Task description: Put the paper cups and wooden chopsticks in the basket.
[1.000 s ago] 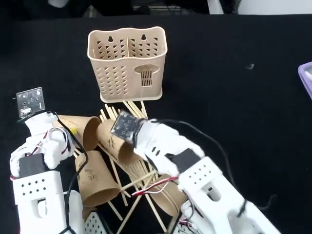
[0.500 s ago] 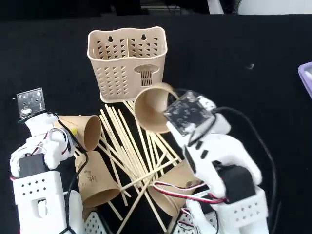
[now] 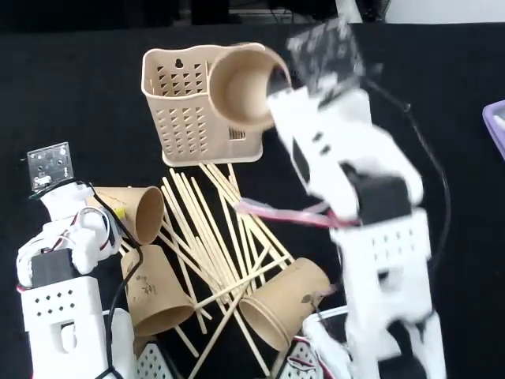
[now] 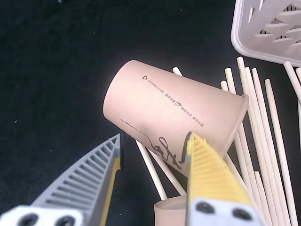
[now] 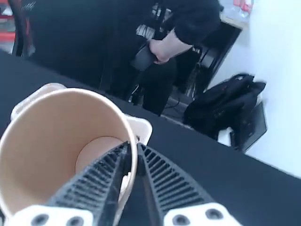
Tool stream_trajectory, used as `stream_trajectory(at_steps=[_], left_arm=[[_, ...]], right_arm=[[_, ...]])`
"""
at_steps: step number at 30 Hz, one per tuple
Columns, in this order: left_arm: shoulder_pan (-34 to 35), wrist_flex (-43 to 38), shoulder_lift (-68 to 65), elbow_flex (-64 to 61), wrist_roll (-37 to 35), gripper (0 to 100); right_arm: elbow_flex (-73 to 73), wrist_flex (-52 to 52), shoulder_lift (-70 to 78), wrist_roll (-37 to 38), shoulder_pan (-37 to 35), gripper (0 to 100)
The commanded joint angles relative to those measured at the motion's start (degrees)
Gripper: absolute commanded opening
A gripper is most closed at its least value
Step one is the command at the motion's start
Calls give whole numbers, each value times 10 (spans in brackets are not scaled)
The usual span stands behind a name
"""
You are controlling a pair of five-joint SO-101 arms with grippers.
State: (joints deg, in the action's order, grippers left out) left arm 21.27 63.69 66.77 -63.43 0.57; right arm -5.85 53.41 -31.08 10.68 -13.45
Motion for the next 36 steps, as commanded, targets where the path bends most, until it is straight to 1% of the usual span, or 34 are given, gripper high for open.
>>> stream_trajectory(at_steps=[1, 8, 13, 21, 23, 26, 27, 28, 32, 36], left_arm=[[6, -9, 7, 3, 3, 224], [6, -9, 7, 3, 3, 224], [6, -9, 7, 3, 3, 224], [6, -9, 7, 3, 3, 224], [6, -9, 7, 3, 3, 224], [6, -9, 7, 3, 3, 224], [6, -9, 7, 3, 3, 224], [6, -9, 7, 3, 3, 224], [6, -9, 7, 3, 3, 224], [6, -9, 7, 3, 3, 224]], right_arm=[[109, 3, 81, -46, 8, 10], [205, 2, 194, -86, 7, 10], [212, 2, 241, -85, 6, 10], [211, 9, 275, -81, 4, 13], [212, 23, 277, -81, 4, 52], [211, 36, 274, -81, -3, 172], [215, 40, 273, -81, -4, 197], [216, 40, 273, -81, -4, 206], [219, 45, 241, -80, -3, 181], [219, 89, 193, -80, -5, 177]])
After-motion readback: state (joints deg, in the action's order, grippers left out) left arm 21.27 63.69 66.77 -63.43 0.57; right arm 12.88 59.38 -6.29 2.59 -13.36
